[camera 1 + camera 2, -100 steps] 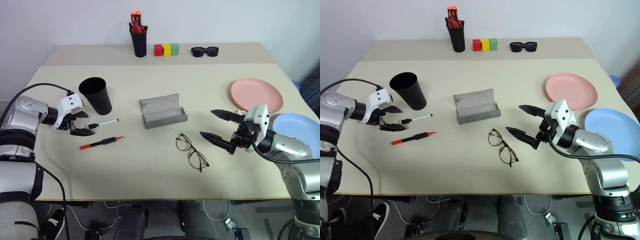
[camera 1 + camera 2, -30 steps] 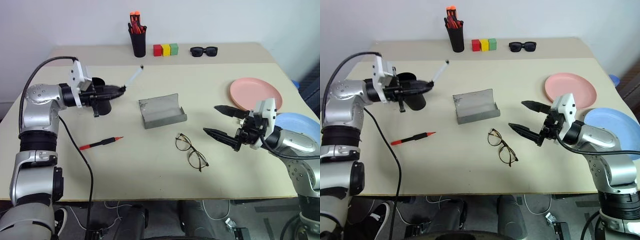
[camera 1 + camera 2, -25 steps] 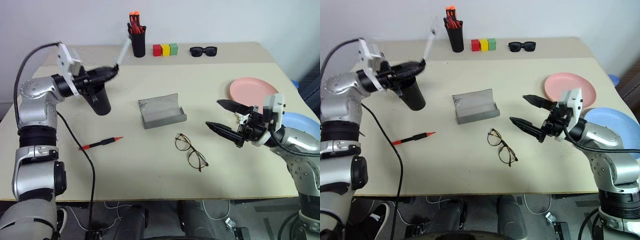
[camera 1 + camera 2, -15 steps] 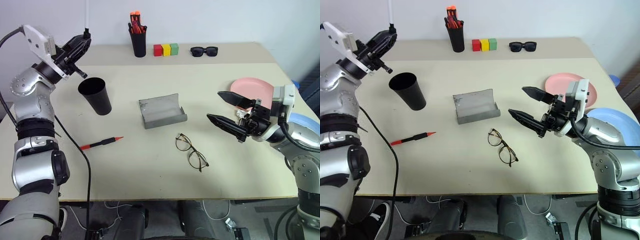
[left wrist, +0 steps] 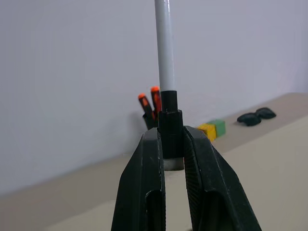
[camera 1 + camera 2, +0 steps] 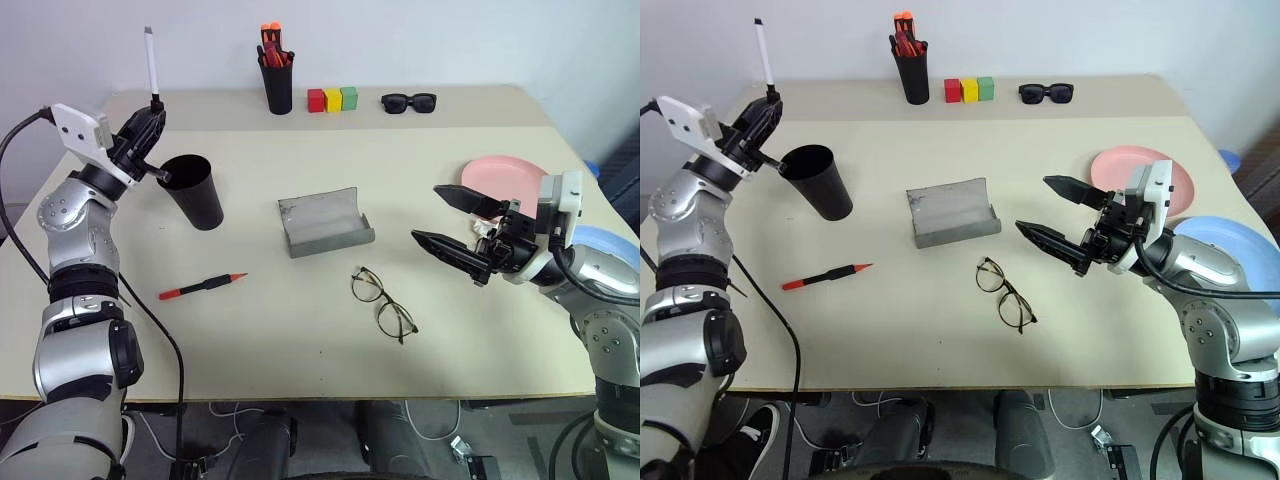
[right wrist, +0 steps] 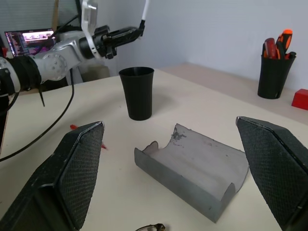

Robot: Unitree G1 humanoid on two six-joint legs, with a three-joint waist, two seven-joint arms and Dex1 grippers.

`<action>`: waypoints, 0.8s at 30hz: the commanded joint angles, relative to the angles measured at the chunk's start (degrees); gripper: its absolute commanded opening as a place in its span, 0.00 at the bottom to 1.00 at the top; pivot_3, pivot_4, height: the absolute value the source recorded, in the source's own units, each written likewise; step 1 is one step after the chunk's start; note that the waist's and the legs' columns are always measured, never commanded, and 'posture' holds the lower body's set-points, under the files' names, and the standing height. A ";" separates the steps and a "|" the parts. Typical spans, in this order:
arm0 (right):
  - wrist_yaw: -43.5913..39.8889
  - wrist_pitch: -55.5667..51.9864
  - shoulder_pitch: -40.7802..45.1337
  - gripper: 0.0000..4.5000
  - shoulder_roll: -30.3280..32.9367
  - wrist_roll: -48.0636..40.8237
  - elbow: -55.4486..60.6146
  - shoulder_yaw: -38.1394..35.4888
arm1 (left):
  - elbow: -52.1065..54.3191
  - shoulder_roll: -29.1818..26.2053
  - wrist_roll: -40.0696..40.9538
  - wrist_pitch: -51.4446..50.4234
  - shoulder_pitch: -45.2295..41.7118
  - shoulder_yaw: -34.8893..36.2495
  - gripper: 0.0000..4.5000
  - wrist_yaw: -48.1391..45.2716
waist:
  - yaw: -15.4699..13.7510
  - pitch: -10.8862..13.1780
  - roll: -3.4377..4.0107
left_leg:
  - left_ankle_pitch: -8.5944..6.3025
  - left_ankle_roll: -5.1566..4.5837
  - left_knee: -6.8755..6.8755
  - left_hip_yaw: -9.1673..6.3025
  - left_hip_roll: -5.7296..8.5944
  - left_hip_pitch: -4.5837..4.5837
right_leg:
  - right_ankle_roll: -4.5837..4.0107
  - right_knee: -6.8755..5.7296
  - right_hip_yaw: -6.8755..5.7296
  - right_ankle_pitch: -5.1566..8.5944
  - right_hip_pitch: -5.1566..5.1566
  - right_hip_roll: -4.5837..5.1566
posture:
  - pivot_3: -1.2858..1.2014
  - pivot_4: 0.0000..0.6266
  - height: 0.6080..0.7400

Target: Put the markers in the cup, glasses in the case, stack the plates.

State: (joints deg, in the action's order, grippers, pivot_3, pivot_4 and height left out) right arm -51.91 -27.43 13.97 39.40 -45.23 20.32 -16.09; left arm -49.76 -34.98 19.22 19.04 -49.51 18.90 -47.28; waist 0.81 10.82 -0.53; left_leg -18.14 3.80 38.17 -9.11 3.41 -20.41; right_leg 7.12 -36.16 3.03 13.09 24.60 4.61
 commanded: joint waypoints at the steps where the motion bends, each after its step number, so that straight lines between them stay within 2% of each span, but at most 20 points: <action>1: -0.30 0.96 0.53 1.00 0.62 0.01 0.27 -1.15 | 3.46 -0.19 0.88 0.63 1.85 0.96 0.00 0.26 | -0.03 0.00 0.00 | 0.00 0.00 0.00 0.00 0.00 0.00 | 0.00 0.00 0.00 0.00 0.00 0.00 | 0.52 0.24 1.00; 11: -0.38 1.02 1.38 1.00 0.32 0.87 -0.16 -0.51 | 8.02 1.56 2.51 -4.22 6.79 0.46 0.00 -1.86 | 0.00 0.00 0.00 | 0.00 0.00 0.00 0.00 -0.01 0.01 | 0.00 -0.01 0.00 0.00 0.00 0.00 | 0.52 0.24 1.00; 23: 0.05 0.86 1.47 1.00 0.20 1.39 -0.02 -0.33 | 9.28 1.55 2.55 -6.21 7.77 0.41 0.00 -2.00 | -0.03 0.00 0.00 | 0.00 0.00 0.00 0.00 0.00 0.01 | 0.00 0.00 0.00 0.00 0.00 0.00 | 0.52 0.24 1.00; 24: 0.04 0.84 1.52 1.00 0.18 1.42 -0.07 -0.32 | 9.30 1.54 2.41 -6.09 7.80 0.44 0.11 -1.80 | -0.03 0.00 0.00 | 0.00 0.00 0.00 0.00 0.00 0.01 | 0.00 0.00 0.00 0.00 0.00 0.00 | 0.52 0.24 1.00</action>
State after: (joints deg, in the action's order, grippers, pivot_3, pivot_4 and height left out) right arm -51.94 -27.19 14.52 39.39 -43.49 19.71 -16.00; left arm -42.47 -33.00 21.01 12.73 -41.56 18.76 -49.41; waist 0.79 10.82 -0.53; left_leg -18.14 3.80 38.17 -9.11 3.40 -20.40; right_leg 7.12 -36.16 3.03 13.09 24.60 4.61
